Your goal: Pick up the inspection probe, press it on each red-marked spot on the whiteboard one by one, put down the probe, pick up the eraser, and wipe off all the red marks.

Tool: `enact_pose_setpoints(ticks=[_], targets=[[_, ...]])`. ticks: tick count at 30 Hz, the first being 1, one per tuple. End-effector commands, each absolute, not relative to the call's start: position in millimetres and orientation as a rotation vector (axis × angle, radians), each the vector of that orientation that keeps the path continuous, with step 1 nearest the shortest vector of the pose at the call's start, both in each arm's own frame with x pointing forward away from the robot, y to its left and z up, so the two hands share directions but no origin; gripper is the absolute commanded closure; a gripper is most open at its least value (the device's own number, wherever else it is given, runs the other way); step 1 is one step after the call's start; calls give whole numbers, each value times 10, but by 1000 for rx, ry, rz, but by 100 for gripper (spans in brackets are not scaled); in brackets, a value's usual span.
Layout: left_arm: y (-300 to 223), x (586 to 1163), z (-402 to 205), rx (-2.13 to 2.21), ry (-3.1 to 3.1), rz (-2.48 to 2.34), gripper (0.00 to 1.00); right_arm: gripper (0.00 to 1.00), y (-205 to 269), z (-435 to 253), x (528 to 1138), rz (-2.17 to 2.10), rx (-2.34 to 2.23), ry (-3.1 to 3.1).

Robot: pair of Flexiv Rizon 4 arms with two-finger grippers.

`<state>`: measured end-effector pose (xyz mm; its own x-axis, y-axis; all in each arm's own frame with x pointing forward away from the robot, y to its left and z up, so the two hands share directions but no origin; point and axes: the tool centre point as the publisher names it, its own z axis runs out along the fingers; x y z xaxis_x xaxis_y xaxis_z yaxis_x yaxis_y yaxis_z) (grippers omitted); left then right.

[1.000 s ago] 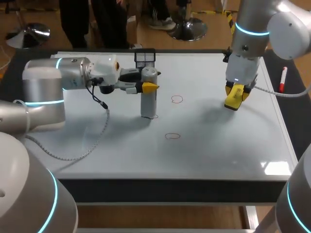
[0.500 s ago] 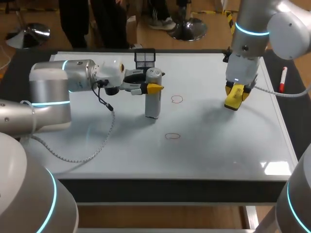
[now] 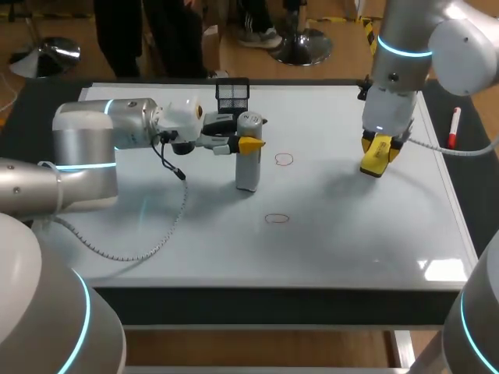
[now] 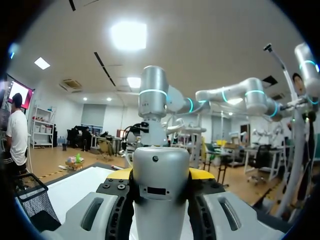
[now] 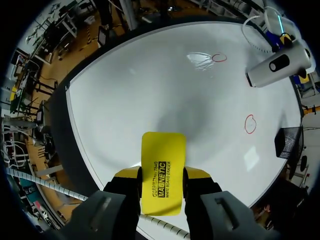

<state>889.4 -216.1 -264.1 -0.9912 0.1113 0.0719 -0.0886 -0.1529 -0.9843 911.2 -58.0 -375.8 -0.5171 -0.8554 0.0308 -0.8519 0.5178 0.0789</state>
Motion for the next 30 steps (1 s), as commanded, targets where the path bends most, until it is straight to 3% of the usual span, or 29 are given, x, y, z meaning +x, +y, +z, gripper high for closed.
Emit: enact_pose_setpoints(ticks=[1, 30], targets=[[-2156, 8912, -2665, -35, -1946, 2290, 100, 100, -583, -3754, 9117, -78, 1510, -2677], [-2170, 8902, -2696, -67, -1984, 2259, 100, 100, -583, -3754, 9117, -78, 1510, -2677]])
